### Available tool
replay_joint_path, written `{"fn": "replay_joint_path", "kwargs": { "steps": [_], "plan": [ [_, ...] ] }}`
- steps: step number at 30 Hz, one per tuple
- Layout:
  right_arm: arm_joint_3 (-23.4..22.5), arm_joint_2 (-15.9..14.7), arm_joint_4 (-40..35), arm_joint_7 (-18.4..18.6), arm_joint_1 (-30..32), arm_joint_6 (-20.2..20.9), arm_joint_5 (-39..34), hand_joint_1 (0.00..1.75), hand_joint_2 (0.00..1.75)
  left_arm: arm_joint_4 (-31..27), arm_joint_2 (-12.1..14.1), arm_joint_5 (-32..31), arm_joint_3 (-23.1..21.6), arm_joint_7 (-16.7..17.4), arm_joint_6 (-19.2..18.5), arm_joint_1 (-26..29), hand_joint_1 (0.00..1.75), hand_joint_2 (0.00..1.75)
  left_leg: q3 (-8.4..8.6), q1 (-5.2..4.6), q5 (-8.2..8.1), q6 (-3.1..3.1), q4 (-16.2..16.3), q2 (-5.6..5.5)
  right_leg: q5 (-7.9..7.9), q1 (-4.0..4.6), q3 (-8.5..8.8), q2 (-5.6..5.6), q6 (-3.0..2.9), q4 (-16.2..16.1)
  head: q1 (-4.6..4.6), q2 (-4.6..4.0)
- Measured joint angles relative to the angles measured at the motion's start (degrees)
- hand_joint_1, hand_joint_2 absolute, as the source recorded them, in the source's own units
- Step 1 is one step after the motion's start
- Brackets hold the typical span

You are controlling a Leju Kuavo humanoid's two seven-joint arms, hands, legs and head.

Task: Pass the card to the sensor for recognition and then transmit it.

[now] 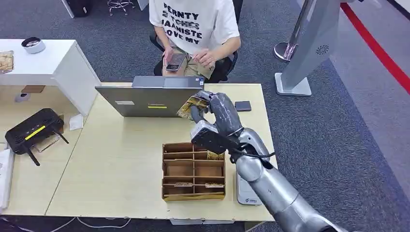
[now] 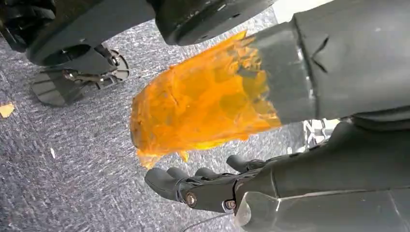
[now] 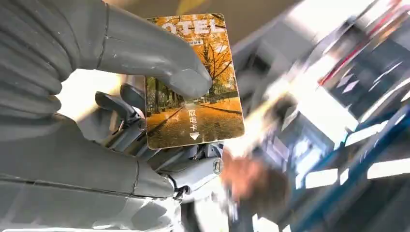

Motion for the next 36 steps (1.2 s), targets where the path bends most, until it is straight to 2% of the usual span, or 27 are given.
{"fn": "replay_joint_path", "kwargs": {
  "steps": [4,8,11,14,22,29,36],
  "plan": [
    [-1.21,0.13,-3.91,3.06,3.14,13.26,-24.3,1.75,1.75,0.0,0.22,1.18,0.18,-0.31,0.48,0.41,0.0,0.0,0.0,0.0,0.0,0.0,0.0,0.0,0.0,0.0,0.0,0.0,0.0,0.0,0.02,0.0],
    [-1.93,-0.3,-5.83,3.72,5.96,16.88,-34.13,1.75,1.75,0.0,0.44,2.03,0.31,-0.65,0.9,0.77,0.0,0.0,0.02,-0.01,0.0,0.0,0.0,0.01,0.0,-0.01,0.01,0.01,0.0,-0.01,0.0,0.0],
    [-3.59,-1.18,-6.42,3.5,9.77,15.56,-39.8,1.75,1.75,0.0,0.57,3.24,1.05,-1.13,1.51,1.27,0.0,0.0,0.0,-0.01,0.0,0.01,0.0,-0.04,0.0,-0.01,0.02,-0.05,0.01,-0.02,0.04,0.0],
    [-6.08,-2.49,-6.46,2.75,13.71,12.9,-40.94,1.75,1.75,0.0,0.74,4.22,1.73,-1.49,2.04,1.97,0.0,0.0,0.0,-0.01,-0.04,0.01,0.0,-0.03,-0.01,-0.01,0.02,-0.03,0.01,-0.04,0.02,0.0],
    [-14.04,-6.6,-8.08,1.92,23.04,7.35,-36.24,1.75,1.75,0.02,1.14,5.93,3.63,-2.01,2.56,3.43,0.0,0.0,-0.02,-0.02,-0.05,0.02,0.0,-0.03,-0.02,-0.01,0.0,-0.03,0.03,-0.06,0.02,0.0],
    [-19.61,-7.89,-10.31,2.34,28.2,6.37,-33.01,1.75,1.75,0.0,1.35,6.03,4.42,-2.36,2.6,3.72,0.0,0.0,-0.02,-0.01,-0.05,0.01,0.0,0.0,-0.02,0.0,0.0,0.0,0.03,-0.05,0.0,0.0],
    [-21.4,-8.35,-10.73,2.58,28.82,6.63,-29.91,1.75,1.75,0.02,1.4,5.97,4.42,-2.38,2.71,3.7,0.0,0.0,-0.01,-0.01,-0.04,0.01,0.0,0.0,-0.02,-0.01,0.0,0.0,0.03,-0.05,0.02,0.0]
  ]
}}
